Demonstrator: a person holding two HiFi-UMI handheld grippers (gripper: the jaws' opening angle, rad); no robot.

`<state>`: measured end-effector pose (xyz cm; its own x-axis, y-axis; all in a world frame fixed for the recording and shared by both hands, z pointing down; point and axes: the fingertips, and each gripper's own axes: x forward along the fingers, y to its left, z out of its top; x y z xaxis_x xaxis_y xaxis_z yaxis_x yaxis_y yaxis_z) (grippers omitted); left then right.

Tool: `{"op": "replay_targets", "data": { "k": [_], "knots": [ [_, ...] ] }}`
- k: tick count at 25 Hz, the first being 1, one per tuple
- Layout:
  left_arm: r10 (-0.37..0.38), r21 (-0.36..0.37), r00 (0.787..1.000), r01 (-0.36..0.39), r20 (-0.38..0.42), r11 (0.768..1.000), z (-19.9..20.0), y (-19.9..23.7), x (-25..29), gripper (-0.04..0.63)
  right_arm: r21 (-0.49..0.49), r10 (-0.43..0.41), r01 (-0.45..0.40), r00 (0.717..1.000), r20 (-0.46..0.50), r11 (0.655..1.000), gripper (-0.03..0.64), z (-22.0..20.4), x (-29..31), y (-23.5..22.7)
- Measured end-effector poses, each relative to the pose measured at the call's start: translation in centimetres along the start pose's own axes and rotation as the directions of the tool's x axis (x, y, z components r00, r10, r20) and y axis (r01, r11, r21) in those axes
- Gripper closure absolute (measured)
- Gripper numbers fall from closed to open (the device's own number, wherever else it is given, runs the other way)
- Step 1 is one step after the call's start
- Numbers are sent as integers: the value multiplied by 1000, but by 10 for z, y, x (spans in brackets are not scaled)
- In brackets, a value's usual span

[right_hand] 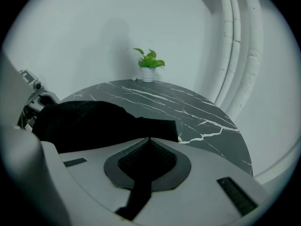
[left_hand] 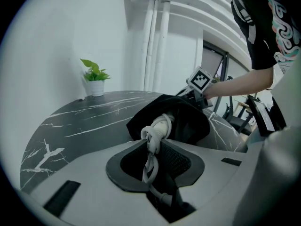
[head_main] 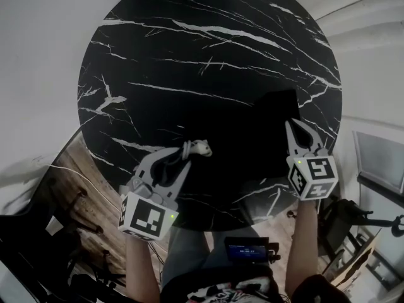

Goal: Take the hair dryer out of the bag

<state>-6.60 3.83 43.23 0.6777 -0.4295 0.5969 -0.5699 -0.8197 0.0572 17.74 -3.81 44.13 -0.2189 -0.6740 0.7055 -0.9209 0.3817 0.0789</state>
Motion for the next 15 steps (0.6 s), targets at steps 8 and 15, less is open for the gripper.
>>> {"op": "replay_targets", "data": {
  "k": [8,15],
  "knots": [
    [-9,7,1000,9,8,1000,-1,1,2,498,191,39,-59,994,104,980,564,4,-18,-27],
    [-19,20,1000,19,1,1000,1,1,1,497,218,90,-85,996,-12,972,483,-30,-11,-24]
  ]
}}
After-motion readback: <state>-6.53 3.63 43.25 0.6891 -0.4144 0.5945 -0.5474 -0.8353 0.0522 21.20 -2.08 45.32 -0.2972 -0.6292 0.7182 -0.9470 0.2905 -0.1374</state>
